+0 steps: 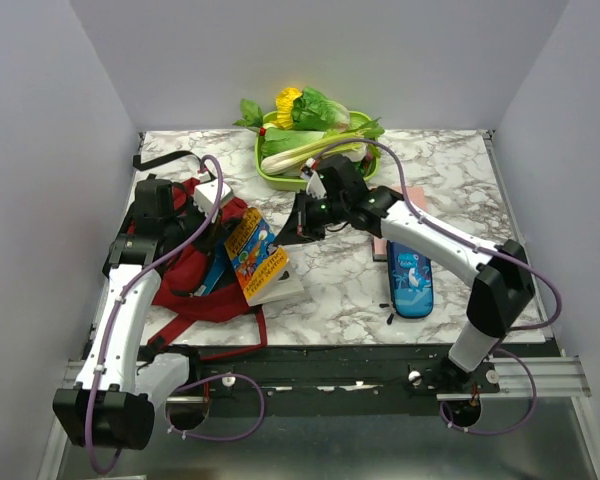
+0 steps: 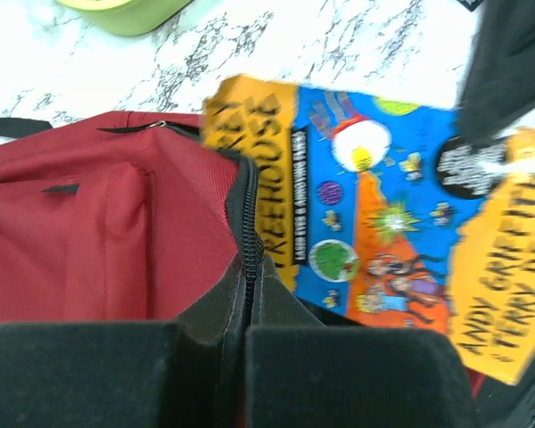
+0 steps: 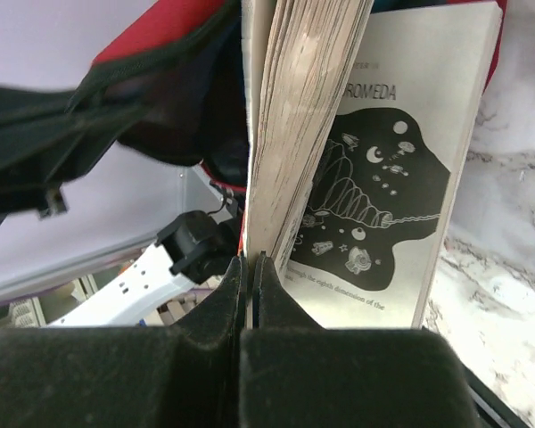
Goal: Pack the student bag
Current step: Place the book in the student bag.
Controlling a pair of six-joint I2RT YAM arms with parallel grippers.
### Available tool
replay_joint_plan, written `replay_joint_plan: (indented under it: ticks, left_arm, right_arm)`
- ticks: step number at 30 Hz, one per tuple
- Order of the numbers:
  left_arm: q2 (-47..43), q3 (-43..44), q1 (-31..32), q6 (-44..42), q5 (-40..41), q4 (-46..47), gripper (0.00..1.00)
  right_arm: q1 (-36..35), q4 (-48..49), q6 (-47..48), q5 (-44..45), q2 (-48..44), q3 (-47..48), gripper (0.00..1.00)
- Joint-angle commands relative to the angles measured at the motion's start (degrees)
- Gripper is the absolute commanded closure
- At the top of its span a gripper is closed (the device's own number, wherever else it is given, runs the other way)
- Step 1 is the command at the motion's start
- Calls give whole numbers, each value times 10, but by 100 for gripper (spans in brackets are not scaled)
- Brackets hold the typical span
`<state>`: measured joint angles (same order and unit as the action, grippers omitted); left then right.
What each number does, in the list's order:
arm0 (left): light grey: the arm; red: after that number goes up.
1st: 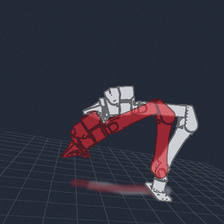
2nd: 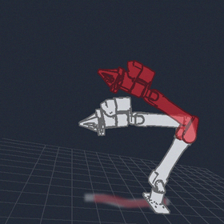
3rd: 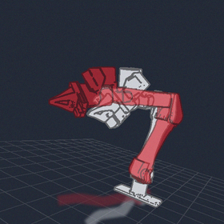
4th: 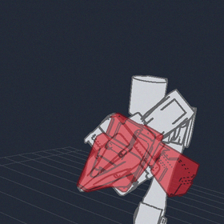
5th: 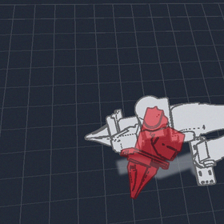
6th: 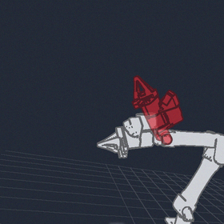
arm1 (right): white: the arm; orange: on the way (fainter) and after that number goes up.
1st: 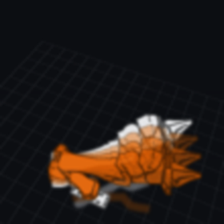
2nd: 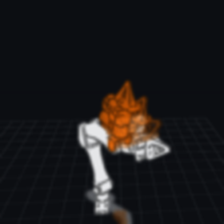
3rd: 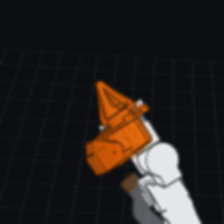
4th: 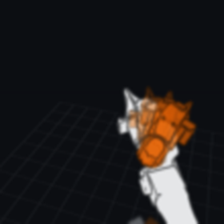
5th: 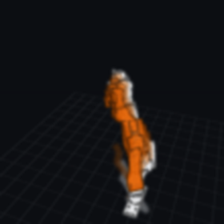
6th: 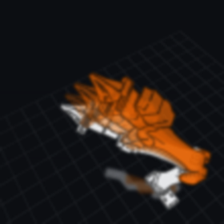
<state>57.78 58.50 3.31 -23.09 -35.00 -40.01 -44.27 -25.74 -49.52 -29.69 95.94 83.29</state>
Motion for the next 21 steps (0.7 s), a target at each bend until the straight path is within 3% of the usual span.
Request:
replay_joint_plan:
  ticks: [1,8,12,15,18,21]
  left_arm:
    - [-21,15,6,19,-53,-3,100]
    - [-15,30,14,22,-60,-25,100]
    - [-19,35,15,14,-61,-45,100]
    - [-22,37,15,15,-63,-56,100]
    - [-21,38,15,15,-61,-60,100]
    - [-21,39,15,16,-63,-64,100]
  right_arm:
    - [-10,76,-51,12,51,42,99]
    - [-31,125,-107,125,129,105,99]
    - [-47,145,-141,248,139,91,99]
    - [-58,155,-169,255,171,112,99]
    - [-91,87,-141,248,233,208,99]
    - [-117,63,-134,216,275,244,99]
